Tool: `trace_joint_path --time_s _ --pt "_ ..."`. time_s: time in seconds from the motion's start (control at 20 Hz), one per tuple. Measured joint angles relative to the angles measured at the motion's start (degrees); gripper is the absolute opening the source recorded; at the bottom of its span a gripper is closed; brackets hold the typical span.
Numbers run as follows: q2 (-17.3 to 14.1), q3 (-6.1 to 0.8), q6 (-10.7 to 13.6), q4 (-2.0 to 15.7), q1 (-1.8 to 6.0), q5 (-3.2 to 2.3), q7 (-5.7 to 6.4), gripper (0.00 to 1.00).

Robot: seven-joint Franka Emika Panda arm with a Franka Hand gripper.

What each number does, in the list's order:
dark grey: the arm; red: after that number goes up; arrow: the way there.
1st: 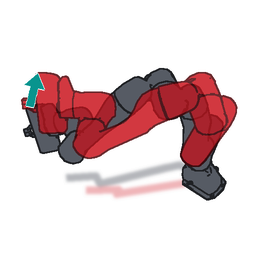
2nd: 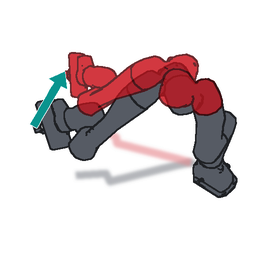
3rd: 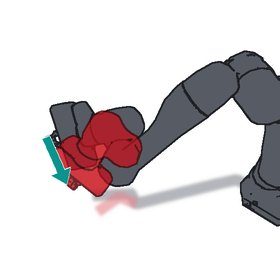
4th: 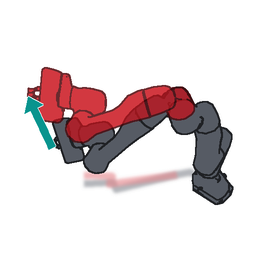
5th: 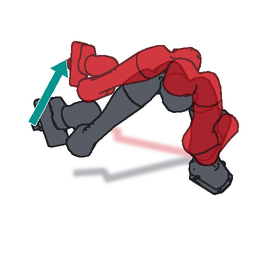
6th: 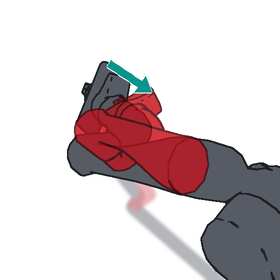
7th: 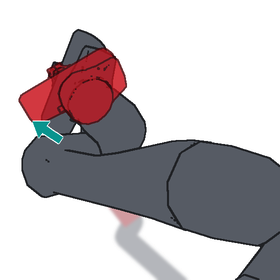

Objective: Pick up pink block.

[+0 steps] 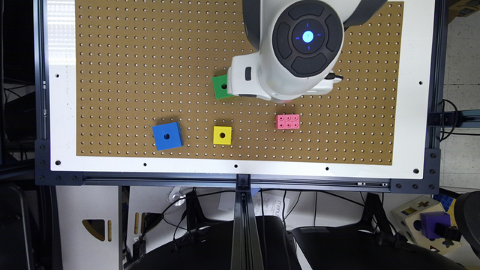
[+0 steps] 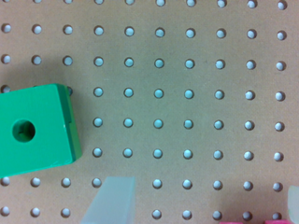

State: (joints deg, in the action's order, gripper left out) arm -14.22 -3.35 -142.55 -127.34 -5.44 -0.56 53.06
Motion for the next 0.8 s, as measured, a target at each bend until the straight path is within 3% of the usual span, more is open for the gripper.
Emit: trace_joint_path --time_s 0.45,0.7,0.8 --pt "0.0 -0.10 0.0 0.25 -0.01 0.10 0.01 1.00" --pt "-0.2 -0.71 0.0 1.25 -0.01 0.20 0.10 1.00" --pt "-1.0 -0.87 0.0 2.43 -0.02 0.21 0.11 1.00"
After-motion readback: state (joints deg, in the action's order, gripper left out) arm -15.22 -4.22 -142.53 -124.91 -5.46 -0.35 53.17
